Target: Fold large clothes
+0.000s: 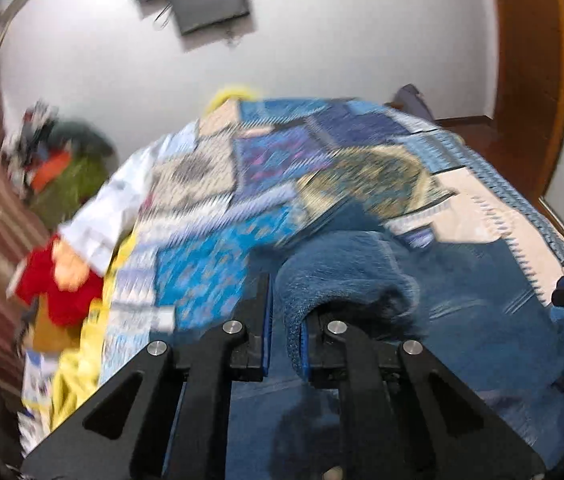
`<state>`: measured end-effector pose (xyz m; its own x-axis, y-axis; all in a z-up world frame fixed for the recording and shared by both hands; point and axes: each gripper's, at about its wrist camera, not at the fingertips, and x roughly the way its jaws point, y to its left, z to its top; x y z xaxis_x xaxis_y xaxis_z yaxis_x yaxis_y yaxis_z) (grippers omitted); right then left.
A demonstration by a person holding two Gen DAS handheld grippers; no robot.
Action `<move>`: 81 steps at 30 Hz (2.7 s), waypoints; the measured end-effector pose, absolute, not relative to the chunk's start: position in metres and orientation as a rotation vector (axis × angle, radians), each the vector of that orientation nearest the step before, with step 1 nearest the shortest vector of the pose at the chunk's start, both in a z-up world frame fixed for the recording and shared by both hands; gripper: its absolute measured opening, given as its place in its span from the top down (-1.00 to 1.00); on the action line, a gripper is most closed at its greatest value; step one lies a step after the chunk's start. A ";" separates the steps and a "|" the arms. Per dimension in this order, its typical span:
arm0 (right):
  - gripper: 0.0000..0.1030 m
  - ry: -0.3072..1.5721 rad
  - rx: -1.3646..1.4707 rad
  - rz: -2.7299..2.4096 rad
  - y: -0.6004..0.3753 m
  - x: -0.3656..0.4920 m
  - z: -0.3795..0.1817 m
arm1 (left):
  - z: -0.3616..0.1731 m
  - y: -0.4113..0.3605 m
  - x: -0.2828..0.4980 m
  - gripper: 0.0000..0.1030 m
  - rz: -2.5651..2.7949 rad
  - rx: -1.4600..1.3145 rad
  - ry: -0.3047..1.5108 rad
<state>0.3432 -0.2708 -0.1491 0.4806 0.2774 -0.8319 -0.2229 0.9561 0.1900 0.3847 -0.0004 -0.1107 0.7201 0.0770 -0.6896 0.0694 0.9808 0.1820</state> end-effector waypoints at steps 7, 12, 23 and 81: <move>0.78 1.085 0.011 0.266 -0.257 0.346 -0.194 | -0.196 0.065 0.356 0.30 0.046 0.100 0.999; 0.78 1.107 0.001 0.250 -0.259 0.342 -0.195 | -0.243 0.088 0.327 -0.31 0.082 0.019 1.101; 0.78 1.154 -0.097 0.182 -0.267 0.323 -0.208 | -0.247 0.101 0.335 -0.43 0.044 -0.064 1.143; -0.34 1.096 0.217 0.266 -0.288 0.389 -0.172 | -0.201 0.217 0.369 -0.52 0.098 -0.219 1.068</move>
<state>0.3891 -0.2882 -0.1722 0.4313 0.3179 -0.8444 -0.1047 0.9472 0.3031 0.3692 0.2173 -0.2006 0.4802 -0.0258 -0.8768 -0.1853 0.9740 -0.1302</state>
